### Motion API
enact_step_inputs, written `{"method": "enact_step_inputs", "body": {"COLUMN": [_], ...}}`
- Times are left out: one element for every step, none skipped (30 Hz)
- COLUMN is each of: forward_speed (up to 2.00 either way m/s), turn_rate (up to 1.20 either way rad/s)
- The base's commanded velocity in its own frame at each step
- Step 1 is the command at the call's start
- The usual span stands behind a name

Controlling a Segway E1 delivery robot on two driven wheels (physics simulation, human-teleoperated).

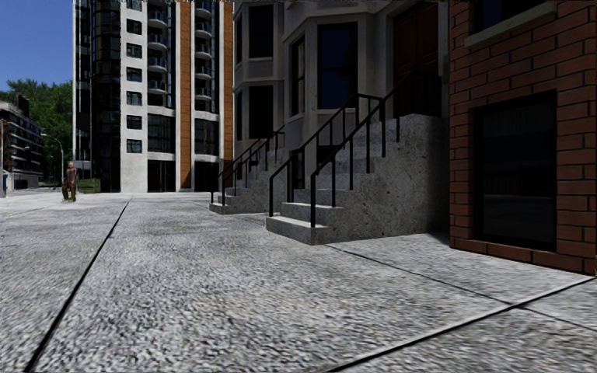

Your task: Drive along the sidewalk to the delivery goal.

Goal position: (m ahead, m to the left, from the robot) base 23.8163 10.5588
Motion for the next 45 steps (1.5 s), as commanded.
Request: {"method": "enact_step_inputs", "body": {"forward_speed": [2.0,2.0,2.0,2.0,2.0,2.0,2.0,2.0,2.0,2.0,2.0,2.0,2.0,2.0,2.0,2.0,2.0,2.0,2.0,2.0,2.0,2.0,2.0,2.0,2.0,2.0,2.0,2.0,2.0,2.0,2.0,2.0,2.0,2.0,2.0,2.0,2.0,2.0,2.0,2.0,2.0,2.0,2.0,2.0,2.0], "turn_rate": [0.56,0.56,0.56,0.56,0.56,0.56,0.56,0.56,0.56,0.56,0.56,0.56,0.56,0.56,0.56,0.56,0.56,0.56,0.56,0.56,0.56,0.56,0.56,0.56,0.56,0.56,0.55,0.46,0.46,0.0,0.0,0.0,0.0,0.0,0.0,0.0,0.0,0.0,0.0,0.0,0.0,0.0,0.0,0.0,0.0]}}
